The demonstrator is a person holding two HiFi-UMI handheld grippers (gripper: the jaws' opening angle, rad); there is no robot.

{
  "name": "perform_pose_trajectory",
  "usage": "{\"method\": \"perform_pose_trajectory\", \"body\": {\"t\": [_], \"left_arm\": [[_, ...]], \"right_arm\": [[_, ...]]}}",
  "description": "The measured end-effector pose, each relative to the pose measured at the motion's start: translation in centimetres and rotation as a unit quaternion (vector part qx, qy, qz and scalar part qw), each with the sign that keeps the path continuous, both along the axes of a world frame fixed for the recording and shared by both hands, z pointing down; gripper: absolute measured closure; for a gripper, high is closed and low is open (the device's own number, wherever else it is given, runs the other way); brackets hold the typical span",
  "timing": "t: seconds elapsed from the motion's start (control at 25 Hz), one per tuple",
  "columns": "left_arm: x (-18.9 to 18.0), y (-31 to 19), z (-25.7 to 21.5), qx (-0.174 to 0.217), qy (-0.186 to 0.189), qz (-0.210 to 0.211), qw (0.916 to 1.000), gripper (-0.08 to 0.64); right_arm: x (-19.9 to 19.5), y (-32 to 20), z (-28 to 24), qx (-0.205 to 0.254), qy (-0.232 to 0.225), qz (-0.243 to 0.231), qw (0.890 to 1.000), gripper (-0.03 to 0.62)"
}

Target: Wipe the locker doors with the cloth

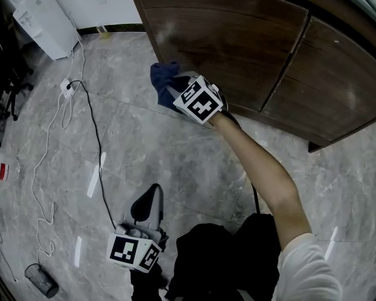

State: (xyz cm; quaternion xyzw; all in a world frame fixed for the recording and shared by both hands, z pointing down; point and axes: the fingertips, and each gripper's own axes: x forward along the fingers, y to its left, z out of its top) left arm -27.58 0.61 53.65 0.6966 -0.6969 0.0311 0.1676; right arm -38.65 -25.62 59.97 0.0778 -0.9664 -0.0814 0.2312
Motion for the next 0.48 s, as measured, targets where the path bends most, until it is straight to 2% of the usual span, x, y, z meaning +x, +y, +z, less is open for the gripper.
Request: {"method": "perform_pose_trajectory", "body": {"t": [0.16,0.28,0.4,0.48], "left_arm": [[2.8,-1.3,-1.2,0.004,-0.012,0.018,0.9998,0.558],[4.9,-2.1,-3.2,0.009,-0.017,0.007,0.9998,0.558],[6.6,-3.2,-7.4,0.005,-0.018,-0.015,0.9997,0.558],[8.3,-3.8,-11.4,-0.005,-0.013,-0.007,0.9999,0.559]], "right_arm": [[5.1,2.4,-3.2,0.015,-0.016,-0.026,0.999,0.529],[9.6,3.7,-7.1,0.021,-0.036,-0.038,0.998,0.531],[14.6,4.9,-12.4,0.02,-0.049,-0.041,0.998,0.529],[18.6,5.8,-15.9,0.015,-0.052,-0.027,0.998,0.529]]}}
